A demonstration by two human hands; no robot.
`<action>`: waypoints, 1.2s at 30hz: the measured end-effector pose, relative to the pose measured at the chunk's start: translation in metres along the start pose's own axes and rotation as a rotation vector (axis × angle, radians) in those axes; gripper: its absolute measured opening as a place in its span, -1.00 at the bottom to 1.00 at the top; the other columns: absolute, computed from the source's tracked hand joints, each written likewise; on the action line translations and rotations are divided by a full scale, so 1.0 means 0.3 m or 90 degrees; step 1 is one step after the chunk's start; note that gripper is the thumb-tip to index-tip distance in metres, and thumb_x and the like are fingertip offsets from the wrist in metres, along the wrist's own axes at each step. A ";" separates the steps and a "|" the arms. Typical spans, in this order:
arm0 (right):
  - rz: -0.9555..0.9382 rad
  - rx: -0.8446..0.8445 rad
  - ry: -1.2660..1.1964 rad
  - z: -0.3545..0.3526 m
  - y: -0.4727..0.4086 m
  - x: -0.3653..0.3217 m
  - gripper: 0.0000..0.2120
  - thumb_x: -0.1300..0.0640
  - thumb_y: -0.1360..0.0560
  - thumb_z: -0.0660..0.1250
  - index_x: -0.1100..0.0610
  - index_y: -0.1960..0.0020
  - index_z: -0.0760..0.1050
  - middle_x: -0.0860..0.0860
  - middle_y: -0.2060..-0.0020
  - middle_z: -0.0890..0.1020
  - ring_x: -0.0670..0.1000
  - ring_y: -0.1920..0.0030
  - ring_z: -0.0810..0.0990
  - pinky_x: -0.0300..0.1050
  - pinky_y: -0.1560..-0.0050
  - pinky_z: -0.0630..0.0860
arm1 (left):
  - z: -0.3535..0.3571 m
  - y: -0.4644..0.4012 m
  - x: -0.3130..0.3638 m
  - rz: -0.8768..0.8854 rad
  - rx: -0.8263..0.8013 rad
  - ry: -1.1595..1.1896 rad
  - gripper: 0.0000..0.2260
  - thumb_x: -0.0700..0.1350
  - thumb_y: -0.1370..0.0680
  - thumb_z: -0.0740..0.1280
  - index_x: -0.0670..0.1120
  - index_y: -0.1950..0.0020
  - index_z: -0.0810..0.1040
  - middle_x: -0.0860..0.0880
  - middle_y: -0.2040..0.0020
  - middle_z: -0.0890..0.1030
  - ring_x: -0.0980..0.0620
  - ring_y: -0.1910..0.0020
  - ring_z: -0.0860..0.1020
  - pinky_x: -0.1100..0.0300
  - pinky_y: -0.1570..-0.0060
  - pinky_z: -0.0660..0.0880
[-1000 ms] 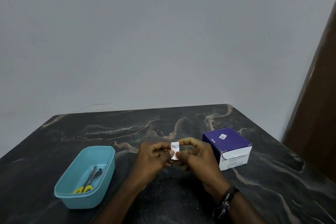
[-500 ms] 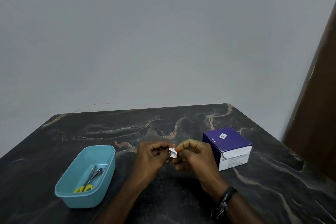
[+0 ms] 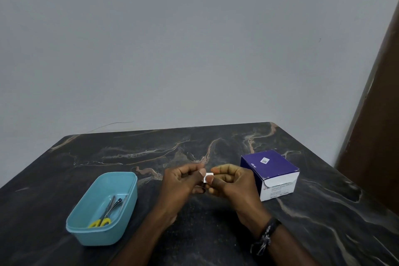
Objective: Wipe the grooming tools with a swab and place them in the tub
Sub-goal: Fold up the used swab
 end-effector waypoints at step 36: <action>-0.081 0.008 0.261 -0.007 -0.025 0.023 -0.97 0.25 -0.49 0.40 0.20 0.12 0.61 0.11 0.29 0.70 -0.05 0.30 0.67 -0.14 0.22 0.65 | 0.008 0.004 -0.054 0.018 0.006 -0.095 -0.93 -0.28 -0.47 0.44 -0.16 0.08 0.69 -0.15 0.27 0.71 0.03 0.30 0.66 0.20 0.25 0.60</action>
Point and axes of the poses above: each hand's wrist, its own y-axis away from the middle knuckle, its own z-axis out of the palm, x = y × z, the point moved 9 cm from there along -y, towards the middle knuckle
